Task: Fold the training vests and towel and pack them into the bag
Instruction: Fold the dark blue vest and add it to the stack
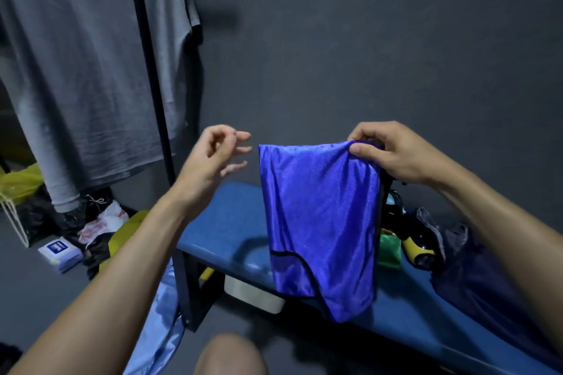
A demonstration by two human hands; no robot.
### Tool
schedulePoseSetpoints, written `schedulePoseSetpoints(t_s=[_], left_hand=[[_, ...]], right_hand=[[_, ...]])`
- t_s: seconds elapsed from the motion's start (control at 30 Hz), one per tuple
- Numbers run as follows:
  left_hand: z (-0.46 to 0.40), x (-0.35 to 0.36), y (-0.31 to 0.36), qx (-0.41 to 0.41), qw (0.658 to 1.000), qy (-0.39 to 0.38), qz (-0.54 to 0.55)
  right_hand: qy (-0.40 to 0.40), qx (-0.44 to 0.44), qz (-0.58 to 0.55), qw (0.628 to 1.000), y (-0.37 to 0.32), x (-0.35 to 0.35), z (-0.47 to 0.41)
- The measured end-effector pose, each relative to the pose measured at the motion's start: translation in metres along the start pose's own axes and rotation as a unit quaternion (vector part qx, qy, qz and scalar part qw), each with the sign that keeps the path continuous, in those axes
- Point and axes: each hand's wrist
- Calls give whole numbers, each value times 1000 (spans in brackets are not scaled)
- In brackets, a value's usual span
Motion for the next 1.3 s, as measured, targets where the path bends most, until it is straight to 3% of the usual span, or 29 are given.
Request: schedulePoseSetpoints(t_s=[0.1, 0.23, 0.37, 0.67, 0.9, 1.17, 1.3], left_hand=[[10, 14, -20, -47, 994, -86, -52], [13, 37, -33, -77, 995, -14, -63], [10, 31, -27, -47, 995, -1, -88], [-8, 9, 9, -20, 985, -61, -157], [-79, -21, -46, -115, 963, -54, -239], [-153, -45, -159, -194, 929, -11, -315], [-173, -50, -182, -227, 940, -9, -253]], right_hand=[[-49, -14, 20, 999, -12, 1, -9], [-66, -20, 16, 997, -19, 1, -15], [-70, -12, 11, 997, -15, -7, -8], [-193, 65, -106, 973, -6, -18, -10], [-270, 162, 0, 949, 82, 47, -78], [-233, 169, 154, 945, 194, 151, -123], [-206, 154, 167, 952, 213, 161, -132]])
Point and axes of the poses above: each hand's wrist, its own z-axis away from the middle knuckle, its own x-axis out of the palm, y = z × x, and after that the axes turned 6 degrees about -x, right-handed
